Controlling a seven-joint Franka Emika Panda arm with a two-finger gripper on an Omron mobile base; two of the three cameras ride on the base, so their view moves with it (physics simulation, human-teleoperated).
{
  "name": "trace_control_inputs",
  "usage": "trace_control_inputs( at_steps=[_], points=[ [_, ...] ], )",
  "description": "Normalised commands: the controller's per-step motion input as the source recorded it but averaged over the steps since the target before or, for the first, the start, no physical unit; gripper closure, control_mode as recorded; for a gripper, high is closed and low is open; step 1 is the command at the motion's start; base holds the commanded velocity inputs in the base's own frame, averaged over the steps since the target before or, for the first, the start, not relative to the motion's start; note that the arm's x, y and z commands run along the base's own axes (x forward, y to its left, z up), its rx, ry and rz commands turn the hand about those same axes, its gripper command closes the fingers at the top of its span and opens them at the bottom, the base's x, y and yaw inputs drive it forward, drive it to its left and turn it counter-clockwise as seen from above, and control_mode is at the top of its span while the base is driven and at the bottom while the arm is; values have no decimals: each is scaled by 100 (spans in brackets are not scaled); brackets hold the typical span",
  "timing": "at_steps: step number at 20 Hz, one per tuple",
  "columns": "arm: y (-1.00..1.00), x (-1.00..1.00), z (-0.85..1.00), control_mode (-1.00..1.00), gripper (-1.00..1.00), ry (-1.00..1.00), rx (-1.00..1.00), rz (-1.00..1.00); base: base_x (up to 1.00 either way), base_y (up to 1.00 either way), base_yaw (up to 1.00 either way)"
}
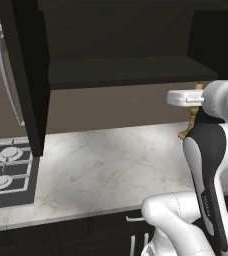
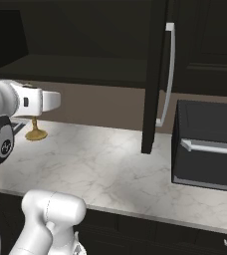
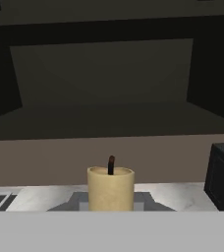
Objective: Get the candle and the beer from the cabinet and move them to the dining counter.
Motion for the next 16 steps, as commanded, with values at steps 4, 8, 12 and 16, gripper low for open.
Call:
trace_control_inputs(
  at_steps=[4,8,12,16],
  points=[
    [0,0,0,100,100,0,0,0,-64,0,-10],
    [0,0,0,100,100,0,0,0,-94,0,-41],
    [0,0,0,100,100,0,0,0,-47,0,-64],
    [0,0,0,100,100,0,0,0,-50,-10,-74]
  ],
)
